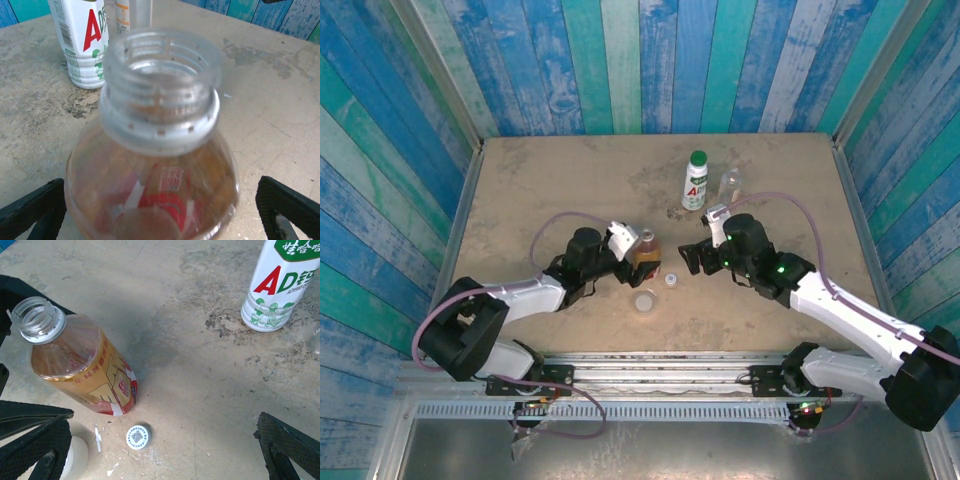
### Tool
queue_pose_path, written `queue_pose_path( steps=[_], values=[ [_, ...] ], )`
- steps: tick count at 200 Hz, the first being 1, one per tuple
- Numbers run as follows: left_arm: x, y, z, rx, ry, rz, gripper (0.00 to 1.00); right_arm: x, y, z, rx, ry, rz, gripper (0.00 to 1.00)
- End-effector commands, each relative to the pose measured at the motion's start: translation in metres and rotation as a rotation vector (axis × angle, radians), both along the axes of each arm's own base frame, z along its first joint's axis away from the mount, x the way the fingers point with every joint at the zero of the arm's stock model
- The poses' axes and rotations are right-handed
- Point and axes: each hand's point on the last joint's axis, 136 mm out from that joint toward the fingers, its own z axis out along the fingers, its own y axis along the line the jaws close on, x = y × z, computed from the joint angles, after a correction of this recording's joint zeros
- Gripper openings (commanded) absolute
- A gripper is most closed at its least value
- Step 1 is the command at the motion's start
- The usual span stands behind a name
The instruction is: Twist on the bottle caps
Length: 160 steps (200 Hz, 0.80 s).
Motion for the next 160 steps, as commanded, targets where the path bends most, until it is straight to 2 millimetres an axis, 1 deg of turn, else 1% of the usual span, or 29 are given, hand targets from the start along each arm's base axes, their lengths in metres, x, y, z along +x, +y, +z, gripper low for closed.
queue_pose_path(
  steps=[1,25,59,72,85,115,130,160],
  values=[
    [-0.001,0.003,0.042,-0.139,-0.148,0.026,1.00,0.002,0.001,0.006,0.009,-0.003,-0.019,0.98],
    [-0.005,0.013,0.053,-0.203,-0.238,0.060,0.98,0.002,0.003,0.005,0.015,0.009,-0.016,0.98],
    [-0.005,0.017,0.051,-0.236,-0.279,0.062,0.94,0.001,0.005,0.002,0.028,0.021,-0.014,0.98],
    [-0.005,0.015,0.051,-0.253,-0.280,0.042,0.92,0.002,0.006,0.002,0.032,0.025,-0.015,0.98],
    [-0.005,0.009,0.048,-0.247,-0.277,0.011,0.92,0.002,0.007,0.002,0.033,0.029,-0.015,0.98],
    [-0.001,0.004,0.039,-0.242,-0.270,-0.002,0.90,0.002,0.007,0.000,0.037,0.036,-0.015,0.98],
    [0.001,0.003,0.035,-0.242,-0.265,-0.001,0.87,0.001,0.007,-0.001,0.038,0.041,-0.016,0.98],
    [0.003,0.003,0.028,-0.253,-0.252,0.013,0.86,0.001,0.008,-0.003,0.037,0.048,-0.017,0.98]
  ],
)
